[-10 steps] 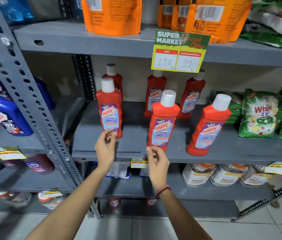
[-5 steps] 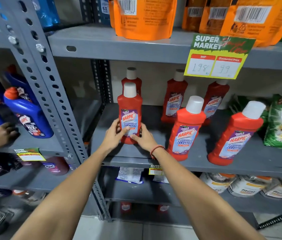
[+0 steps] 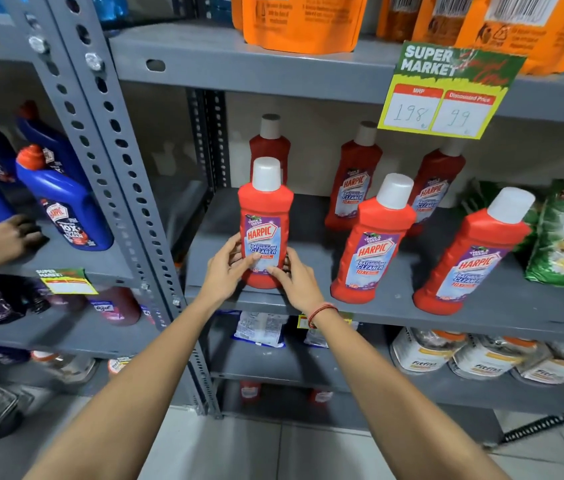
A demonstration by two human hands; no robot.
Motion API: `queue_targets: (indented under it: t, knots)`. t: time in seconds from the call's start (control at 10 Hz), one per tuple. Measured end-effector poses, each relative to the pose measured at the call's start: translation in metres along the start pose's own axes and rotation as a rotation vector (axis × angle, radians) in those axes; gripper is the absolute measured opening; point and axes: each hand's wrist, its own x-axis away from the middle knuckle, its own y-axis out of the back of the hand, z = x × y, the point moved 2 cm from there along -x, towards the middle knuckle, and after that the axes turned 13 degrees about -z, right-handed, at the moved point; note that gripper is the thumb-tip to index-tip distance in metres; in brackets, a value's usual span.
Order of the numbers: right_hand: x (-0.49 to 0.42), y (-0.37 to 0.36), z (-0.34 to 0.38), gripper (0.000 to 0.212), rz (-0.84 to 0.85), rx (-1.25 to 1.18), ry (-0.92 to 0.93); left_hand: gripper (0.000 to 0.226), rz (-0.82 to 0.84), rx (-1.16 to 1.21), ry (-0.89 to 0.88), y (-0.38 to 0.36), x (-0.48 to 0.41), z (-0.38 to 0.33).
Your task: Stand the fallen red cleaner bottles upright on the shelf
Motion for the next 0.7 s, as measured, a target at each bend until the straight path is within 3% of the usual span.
queue_targets:
  t: [0.3, 0.5, 0.6, 0.7]
  knots:
    - [0.015, 0.002, 0.001, 0.048, 0.051, 0.011, -0.044, 0.039, -0.002, 0.004, 0.006, 0.005, 0.019, -0.01]
    - [0.031, 0.011, -0.007, 0.049, -0.073, 0.124, -0.048, 0.05, -0.176, -0.163, 0.037, 0.009, 0.04, 0.0]
    - [0.042, 0.031, 0.01, 0.033, -0.155, 0.164, 0.073, 0.04, -0.259, -0.249, -0.028, 0.012, 0.062, -0.01]
    - [0.047, 0.057, 0.039, 0.028, -0.29, 0.146, 0.284, 0.031, -0.208, -0.281, -0.165, 0.01, 0.071, -0.036]
